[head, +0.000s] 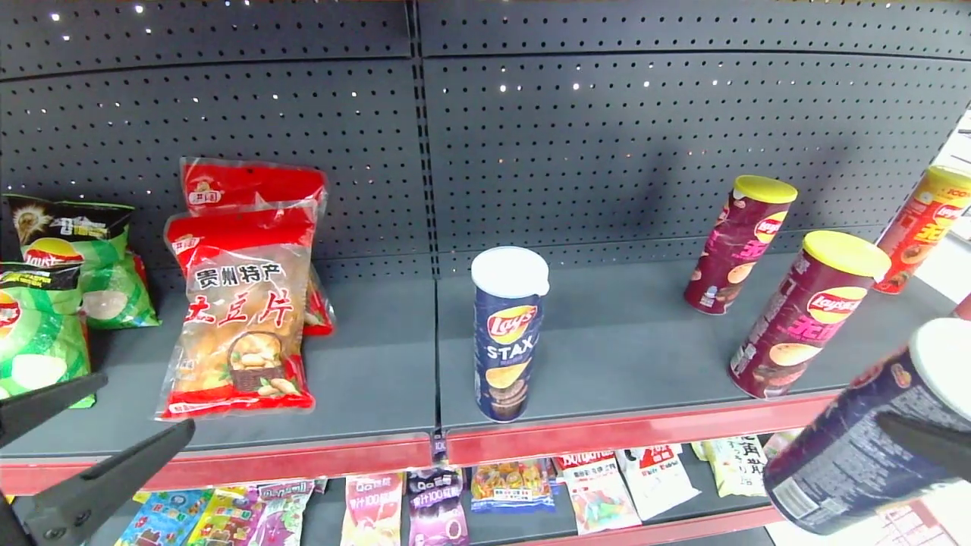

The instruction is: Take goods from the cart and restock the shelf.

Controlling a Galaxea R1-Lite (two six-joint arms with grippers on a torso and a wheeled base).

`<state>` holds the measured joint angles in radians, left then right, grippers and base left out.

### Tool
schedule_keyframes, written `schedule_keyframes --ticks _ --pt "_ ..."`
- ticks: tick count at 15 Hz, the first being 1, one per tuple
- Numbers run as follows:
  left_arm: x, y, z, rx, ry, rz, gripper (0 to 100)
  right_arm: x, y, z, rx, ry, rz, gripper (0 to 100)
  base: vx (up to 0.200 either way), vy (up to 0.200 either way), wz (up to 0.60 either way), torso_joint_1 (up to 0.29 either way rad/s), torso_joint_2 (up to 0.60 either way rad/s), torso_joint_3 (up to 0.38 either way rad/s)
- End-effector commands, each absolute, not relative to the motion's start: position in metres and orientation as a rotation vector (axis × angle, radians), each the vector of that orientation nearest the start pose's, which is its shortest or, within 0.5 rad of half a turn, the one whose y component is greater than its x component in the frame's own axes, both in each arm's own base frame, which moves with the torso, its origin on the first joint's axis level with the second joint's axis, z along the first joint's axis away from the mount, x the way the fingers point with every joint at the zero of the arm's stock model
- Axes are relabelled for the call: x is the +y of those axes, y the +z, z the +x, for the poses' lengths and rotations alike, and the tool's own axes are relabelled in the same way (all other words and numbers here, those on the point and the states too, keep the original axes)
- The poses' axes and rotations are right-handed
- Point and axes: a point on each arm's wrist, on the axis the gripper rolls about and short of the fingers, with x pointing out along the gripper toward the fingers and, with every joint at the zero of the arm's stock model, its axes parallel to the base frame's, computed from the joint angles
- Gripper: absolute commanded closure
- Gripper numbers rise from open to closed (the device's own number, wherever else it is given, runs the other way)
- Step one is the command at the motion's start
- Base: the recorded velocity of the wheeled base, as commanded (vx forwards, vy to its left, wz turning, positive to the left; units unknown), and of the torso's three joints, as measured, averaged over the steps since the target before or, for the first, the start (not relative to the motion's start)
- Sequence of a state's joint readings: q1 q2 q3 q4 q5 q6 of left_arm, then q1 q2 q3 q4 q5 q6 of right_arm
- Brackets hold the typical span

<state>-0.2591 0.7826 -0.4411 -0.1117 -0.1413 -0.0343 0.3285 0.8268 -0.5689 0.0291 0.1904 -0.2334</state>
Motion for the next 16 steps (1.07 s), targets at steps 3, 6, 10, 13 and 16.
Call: schedule_keyframes --ticks 3,6,10,13,16 --pt "-0.009 0.176 0.024 0.185 -0.363 0.003 0 0.070 0.241 0.157 0.297 0.673 -0.207 100 0.000 0.000 0.00 0.000 0.00 0.000" --pt "-0.003 0.170 0.017 0.225 -0.197 0.047 0 0.087 0.246 0.198 0.276 0.686 -0.194 100 0.000 0.000 0.00 0.000 0.00 0.000" --pt "0.001 0.163 0.010 0.203 -0.099 0.025 0 0.104 0.247 0.241 0.264 0.699 -0.194 100 0.000 0.000 0.00 0.000 0.00 0.000" --pt "0.003 0.149 0.002 0.188 -0.089 0.012 0 0.114 0.246 0.262 0.261 0.726 -0.192 100 0.000 0.000 0.00 0.000 0.00 0.000" --pt "0.008 0.125 -0.016 0.204 -0.065 0.021 0 0.129 0.243 0.300 0.242 0.729 -0.191 100 0.000 0.000 0.00 0.000 0.00 0.000"
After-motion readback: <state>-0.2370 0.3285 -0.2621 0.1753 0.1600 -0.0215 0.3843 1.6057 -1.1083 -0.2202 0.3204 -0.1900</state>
